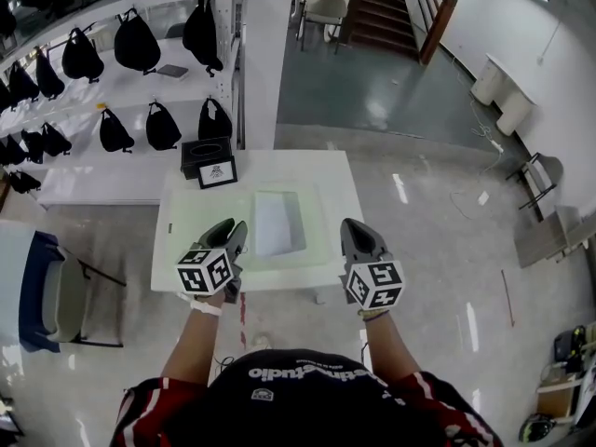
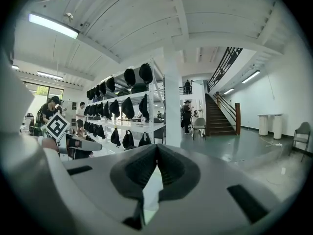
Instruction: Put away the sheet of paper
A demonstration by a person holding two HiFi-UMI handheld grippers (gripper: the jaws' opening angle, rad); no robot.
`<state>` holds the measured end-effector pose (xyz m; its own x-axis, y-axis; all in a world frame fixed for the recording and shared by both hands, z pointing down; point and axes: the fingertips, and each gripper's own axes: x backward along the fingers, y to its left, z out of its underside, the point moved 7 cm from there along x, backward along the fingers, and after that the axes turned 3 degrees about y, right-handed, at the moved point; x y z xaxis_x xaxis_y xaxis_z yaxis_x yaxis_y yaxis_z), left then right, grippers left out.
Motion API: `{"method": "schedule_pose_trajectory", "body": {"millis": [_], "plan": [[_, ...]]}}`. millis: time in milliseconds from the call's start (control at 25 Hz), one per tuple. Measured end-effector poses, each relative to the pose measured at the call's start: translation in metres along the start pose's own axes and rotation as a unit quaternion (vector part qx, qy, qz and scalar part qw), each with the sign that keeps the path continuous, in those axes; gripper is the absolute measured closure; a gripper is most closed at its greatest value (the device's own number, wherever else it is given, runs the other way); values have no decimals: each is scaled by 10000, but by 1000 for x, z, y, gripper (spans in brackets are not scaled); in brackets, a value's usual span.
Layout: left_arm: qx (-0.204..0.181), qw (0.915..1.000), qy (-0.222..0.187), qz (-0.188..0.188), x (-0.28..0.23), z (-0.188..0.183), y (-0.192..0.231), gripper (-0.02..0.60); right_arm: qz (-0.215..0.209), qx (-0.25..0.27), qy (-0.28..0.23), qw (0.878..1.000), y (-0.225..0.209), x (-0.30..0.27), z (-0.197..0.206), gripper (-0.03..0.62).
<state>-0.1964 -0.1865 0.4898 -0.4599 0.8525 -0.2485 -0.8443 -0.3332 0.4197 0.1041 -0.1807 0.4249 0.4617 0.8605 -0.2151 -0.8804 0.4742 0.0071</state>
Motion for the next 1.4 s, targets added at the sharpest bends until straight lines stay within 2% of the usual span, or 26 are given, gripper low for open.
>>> {"method": "schedule_pose_trajectory", "body": {"millis": [200, 480, 960, 1120, 1280, 1400], "plan": [[-144, 9991, -318, -231, 27, -4, -16, 459, -88, -102, -98, 9999, -13, 18, -7, 603], [-636, 9942, -757, -421, 58, -17, -45, 463, -178, -239, -250, 9992, -21, 43, -9, 603], [-1123, 9864, -1194, -146, 79, -45, -107, 488, -21, -334, -533, 9980, -37, 84, -15, 603], [-1245, 9820, -1405, -194, 85, -52, -119, 512, 71, -365, -708, 9968, -35, 89, -19, 603], [-1429, 9778, -1482, -393, 89, -53, -122, 532, 39, -254, -726, 9970, -32, 91, -25, 603], [-1376, 9769, -1558, -491, 92, -50, -118, 556, 35, -192, -770, 9968, -30, 91, -28, 603]]}}
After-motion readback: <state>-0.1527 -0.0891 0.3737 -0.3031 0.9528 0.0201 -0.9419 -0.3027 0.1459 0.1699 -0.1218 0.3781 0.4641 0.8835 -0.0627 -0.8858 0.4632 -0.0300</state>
